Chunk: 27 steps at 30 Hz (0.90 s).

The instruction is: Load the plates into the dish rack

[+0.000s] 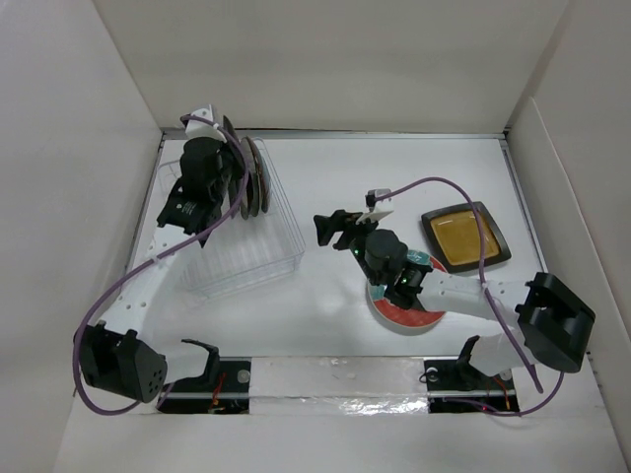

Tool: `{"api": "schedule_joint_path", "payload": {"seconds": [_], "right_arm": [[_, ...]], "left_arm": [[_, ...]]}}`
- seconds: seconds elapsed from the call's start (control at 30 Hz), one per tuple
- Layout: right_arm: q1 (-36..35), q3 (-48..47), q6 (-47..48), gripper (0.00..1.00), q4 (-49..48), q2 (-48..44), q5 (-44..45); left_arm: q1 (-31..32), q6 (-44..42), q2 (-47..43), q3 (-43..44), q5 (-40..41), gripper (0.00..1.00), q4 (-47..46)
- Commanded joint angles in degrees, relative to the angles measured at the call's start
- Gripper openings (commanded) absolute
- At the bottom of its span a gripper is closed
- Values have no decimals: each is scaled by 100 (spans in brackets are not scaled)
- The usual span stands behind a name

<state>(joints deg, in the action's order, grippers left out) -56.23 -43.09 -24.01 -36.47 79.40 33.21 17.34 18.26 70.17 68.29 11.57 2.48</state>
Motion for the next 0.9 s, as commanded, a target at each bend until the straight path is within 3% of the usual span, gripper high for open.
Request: {"api": "schedule_joint_path", "payload": {"seconds": [0.0,0.27,0.53,0.87], "right_arm": [[15,55,-69,80,-229,-231,89],[15,108,-69,80,-212,-284,89],[15,99,-77,80,-220,-214,72],[15,117,-113,80,-212,-205,19]], "left_arm": [[-424,-209,-101,290,-427,0,-1689],[-644,-69,172,-26,-551,0,-2295],[-768,651,260,-535,-701,0,-2752],[-1356,951,462,-914,-1130,0,-3227]]}}
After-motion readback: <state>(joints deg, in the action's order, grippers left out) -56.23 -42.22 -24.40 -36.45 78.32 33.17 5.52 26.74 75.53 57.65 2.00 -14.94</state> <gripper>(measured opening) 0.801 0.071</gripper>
